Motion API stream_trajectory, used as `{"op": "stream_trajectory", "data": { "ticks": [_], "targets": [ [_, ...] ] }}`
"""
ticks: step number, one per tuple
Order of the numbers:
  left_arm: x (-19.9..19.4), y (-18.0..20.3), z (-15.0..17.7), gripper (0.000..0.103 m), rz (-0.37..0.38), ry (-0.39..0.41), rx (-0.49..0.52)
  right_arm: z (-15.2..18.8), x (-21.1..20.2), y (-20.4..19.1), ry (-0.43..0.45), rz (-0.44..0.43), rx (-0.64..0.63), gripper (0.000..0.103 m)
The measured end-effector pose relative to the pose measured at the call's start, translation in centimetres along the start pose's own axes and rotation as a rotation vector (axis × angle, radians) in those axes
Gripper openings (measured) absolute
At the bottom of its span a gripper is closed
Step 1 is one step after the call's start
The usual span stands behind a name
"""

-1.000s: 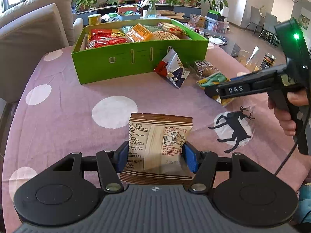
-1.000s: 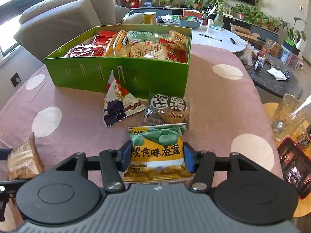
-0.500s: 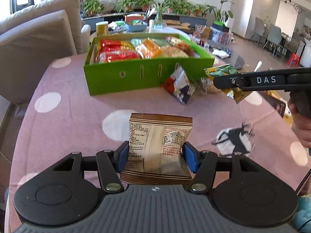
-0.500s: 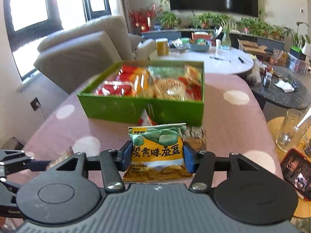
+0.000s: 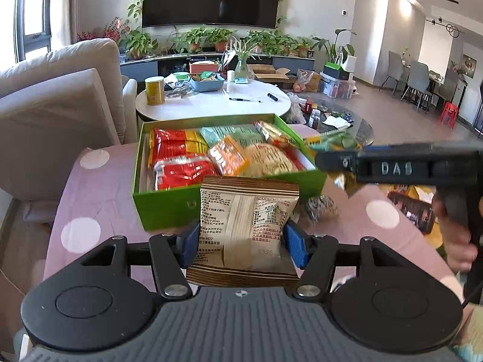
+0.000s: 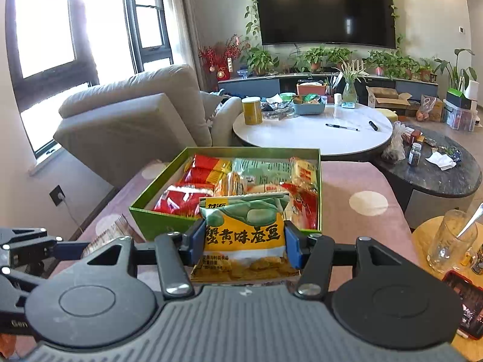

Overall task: Organize snacks
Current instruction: 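Carry both bags into the green box and open both tools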

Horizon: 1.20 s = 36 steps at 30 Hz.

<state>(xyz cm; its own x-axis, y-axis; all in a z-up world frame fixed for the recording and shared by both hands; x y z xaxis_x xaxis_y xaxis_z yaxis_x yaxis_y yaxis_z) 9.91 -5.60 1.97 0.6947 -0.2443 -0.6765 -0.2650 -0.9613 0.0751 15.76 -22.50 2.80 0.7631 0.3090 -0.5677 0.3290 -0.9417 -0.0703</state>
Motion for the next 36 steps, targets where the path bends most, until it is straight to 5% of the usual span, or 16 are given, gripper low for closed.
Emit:
{"op": "stream_trajectory", "data": {
  "ticks": [36],
  "targets": [
    [11.2,-3.9,-11.0,0.056,-0.037,-0.093,-0.05,-5.5,9.0,3.1,-0.052,-0.006,0.123,0.075]
  ]
}}
Point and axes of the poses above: each gripper's, at about its wrist camera, not at the fingertips, and x roughly the way its jaws point, y to its right, z to its underside, the point moved 5 cm from there along x, roughly the way its jaws point, and after that the axes turned 6 degrees about -y, right-handed, at the moved point
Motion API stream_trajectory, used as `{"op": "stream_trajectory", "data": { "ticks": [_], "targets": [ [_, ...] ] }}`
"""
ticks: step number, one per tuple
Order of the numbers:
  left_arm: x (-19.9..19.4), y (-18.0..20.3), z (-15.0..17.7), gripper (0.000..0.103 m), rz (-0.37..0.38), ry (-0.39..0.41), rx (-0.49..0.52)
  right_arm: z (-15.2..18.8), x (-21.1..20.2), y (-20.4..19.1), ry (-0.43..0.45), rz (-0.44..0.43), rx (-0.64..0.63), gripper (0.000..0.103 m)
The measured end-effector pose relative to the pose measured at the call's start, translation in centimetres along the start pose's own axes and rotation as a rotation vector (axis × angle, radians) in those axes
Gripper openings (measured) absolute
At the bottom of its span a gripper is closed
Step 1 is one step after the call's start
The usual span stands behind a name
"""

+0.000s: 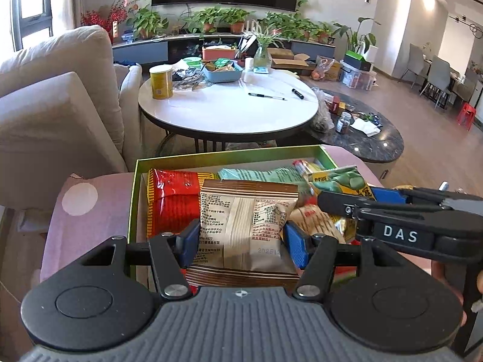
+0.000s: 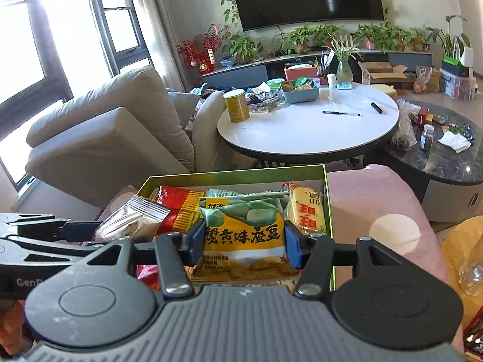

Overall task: Organize snacks
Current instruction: 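Carry both bags into the green box and open both tools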

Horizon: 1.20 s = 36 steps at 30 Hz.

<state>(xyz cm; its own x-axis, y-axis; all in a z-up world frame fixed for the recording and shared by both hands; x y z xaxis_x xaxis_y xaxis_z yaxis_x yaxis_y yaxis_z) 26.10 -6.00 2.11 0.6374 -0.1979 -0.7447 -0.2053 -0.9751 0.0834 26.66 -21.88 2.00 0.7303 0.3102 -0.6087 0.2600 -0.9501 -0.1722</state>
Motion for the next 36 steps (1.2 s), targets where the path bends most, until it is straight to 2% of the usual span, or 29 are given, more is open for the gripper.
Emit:
{"op": "stream_trajectory", "data": {
  "ticks": [10,19,26,36],
  "targets": [
    [4.1,-1.8,-1.6,0.056,-0.038,-0.03,-0.038,-1.0,2.5,0.5,-0.01,0.002,0.019,0.075],
    [5.8,-1.8,-1.6,0.055,-0.028,-0.03,-0.047,-1.0,4.0,1.0,-0.023,-0.004,0.048,0.075],
    [5.3,-1.8,-1.4,0.062,-0.028,-0.021,-0.055,-0.9,3.8,1.3,-0.016,-0.021,0.069,0.075],
    [2.8,-1.1,-1.3,0.063,-0.022,0.013,-0.048,-0.7,1.9,1.4,0.012,-0.006,0.07,0.076]
  ]
}}
Point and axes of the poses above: each gripper's, at about its wrist camera, not at the fingertips, and x roughly the way its jaws point, y to its right, z to its underside, the point moved 5 cm from there along x, roughly the way its jaws point, and after that the axes turned 6 degrees about -y, right-handed, at the moved point
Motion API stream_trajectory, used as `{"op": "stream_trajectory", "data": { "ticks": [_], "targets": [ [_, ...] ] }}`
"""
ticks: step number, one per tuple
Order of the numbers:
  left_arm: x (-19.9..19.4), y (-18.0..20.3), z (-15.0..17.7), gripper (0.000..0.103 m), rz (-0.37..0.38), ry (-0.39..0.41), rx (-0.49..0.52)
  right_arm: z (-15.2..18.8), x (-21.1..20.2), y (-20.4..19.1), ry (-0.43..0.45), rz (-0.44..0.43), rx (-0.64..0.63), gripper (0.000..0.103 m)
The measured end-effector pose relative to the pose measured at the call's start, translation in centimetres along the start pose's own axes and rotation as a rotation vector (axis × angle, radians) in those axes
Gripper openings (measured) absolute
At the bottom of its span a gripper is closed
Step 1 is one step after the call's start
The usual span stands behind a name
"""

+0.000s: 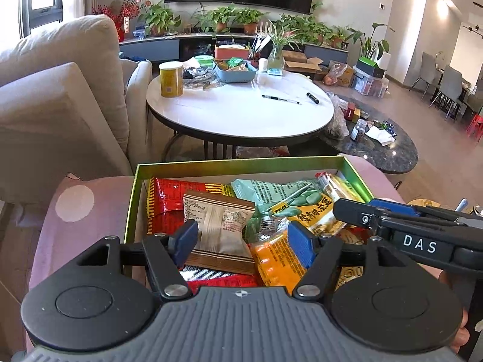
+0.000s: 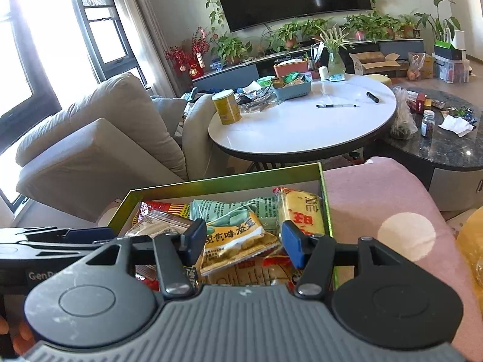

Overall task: Organize snacks
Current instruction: 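Carry both bags into the green box and open both tools, then grasp the white triangular pack with the left tool while the right grasps the round-labelled biscuit pack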

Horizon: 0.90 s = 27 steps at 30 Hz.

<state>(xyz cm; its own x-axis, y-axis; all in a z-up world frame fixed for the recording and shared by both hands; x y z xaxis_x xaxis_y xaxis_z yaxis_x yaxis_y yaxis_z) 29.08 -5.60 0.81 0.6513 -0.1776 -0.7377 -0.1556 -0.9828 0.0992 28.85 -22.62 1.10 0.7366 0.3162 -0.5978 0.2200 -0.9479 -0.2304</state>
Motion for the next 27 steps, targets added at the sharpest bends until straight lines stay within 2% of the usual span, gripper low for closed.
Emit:
{"op": "stream_trajectory", "data": {
  "ticks": [9,16,27],
  "targets": [
    [-3.6,0.7,1.7,0.064,0.007,0.028,0.015,0.4,-3.0,-0.1,0.038,0.006,-0.011,0.076],
    [-5.6,2.5,5.2,0.067,0.039,0.019,0.059,2.0,-5.1,0.0,0.046,0.011,-0.035,0.076],
    [-5.2,5.7,10.9,0.067,0.079,-0.042,0.091,5.4,-7.1,1.0,0.021,0.032,-0.067,0.076]
  ]
}}
Point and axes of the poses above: each gripper's, at about its wrist camera, not at the fingertips, and x roughly the way its jaws point, y to its right, z to its underside, the point moved 5 cm from there along x, roughly the way its jaws point, and after that the axes turned 6 degrees about -y, right-handed, at the moved point
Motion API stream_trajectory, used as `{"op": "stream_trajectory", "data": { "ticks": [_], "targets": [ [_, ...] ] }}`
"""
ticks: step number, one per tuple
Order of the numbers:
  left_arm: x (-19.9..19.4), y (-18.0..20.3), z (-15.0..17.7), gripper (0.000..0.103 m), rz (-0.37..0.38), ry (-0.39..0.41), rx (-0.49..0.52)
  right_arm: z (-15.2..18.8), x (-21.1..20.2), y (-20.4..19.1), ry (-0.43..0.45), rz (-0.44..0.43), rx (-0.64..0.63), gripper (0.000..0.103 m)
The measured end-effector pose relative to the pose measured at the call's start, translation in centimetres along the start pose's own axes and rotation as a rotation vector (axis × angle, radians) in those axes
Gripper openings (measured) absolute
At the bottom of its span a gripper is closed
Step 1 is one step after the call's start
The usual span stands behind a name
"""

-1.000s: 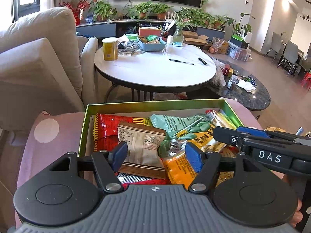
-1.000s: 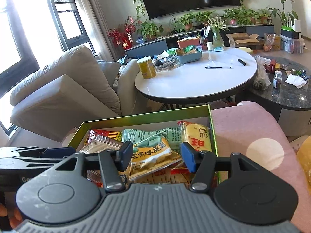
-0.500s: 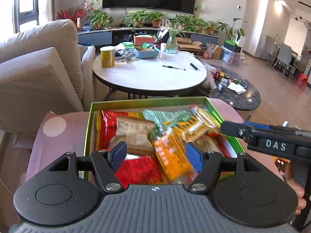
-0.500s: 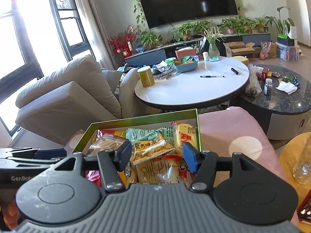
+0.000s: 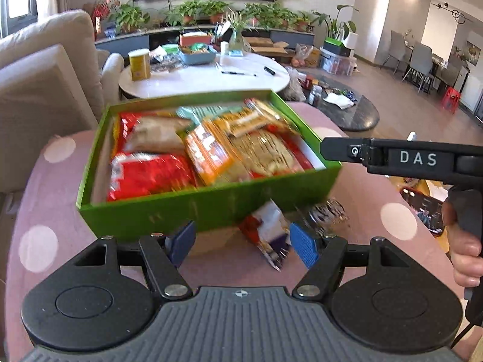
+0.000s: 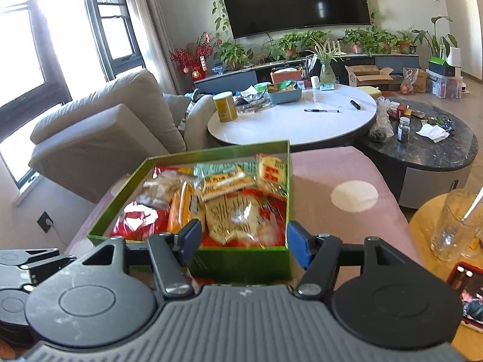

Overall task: Organize snacks
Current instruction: 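Grasp the white triangular pack with the left tool while the right grasps the round-labelled biscuit pack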

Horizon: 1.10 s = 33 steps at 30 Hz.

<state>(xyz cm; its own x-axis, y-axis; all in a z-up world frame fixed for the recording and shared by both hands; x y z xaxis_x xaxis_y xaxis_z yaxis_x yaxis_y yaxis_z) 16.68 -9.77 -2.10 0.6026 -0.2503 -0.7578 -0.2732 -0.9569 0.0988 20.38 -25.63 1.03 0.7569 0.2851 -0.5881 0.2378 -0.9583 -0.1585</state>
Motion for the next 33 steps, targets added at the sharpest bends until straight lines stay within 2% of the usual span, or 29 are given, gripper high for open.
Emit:
{"op": "stream_trajectory", "data": {
  "ticks": [8,12,18,26,30,33],
  "targets": [
    [2.6,1.7,0.6,0.062,0.028,-0.044,-0.085,1.3,0.0,1.5,-0.01,0.006,0.017,0.076],
    [3.5,1.9,0.3,0.061,0.008,-0.044,-0.125,1.9,0.4,2.4,-0.017,0.009,0.032,0.076],
    [5.2,1.4,0.1,0.052,-0.005,-0.074,-0.201,3.1,1.5,4.5,-0.053,0.03,0.072,0.076],
    [6.3,1.1,0.2,0.05,-0.02,-0.085,-0.242,4.5,2.3,5.2,-0.09,0.022,0.062,0.077],
    [6.4,1.1,0.1,0.041,-0.021,-0.079,-0.242,5.2,2.7,5.3,-0.11,0.019,0.056,0.077],
    [6.3,1.3,0.1,0.037,-0.021,-0.075,-0.203,5.4,2.6,5.3,-0.115,0.014,0.058,0.077]
  ]
}}
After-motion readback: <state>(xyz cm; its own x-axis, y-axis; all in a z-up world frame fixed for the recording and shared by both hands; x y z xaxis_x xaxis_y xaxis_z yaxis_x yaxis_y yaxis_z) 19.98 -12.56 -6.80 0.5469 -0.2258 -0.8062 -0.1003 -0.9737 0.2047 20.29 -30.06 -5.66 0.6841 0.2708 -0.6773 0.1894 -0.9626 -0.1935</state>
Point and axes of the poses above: each gripper's, at about its wrist camera, not at the fingertips, and x roughly the way its jaws point, y to its right, z to its underside, the point moved 5 cm from there along x, roughly the way its jaws point, and after that the axes turned 6 degrees about -y, right-handed, at the moved point
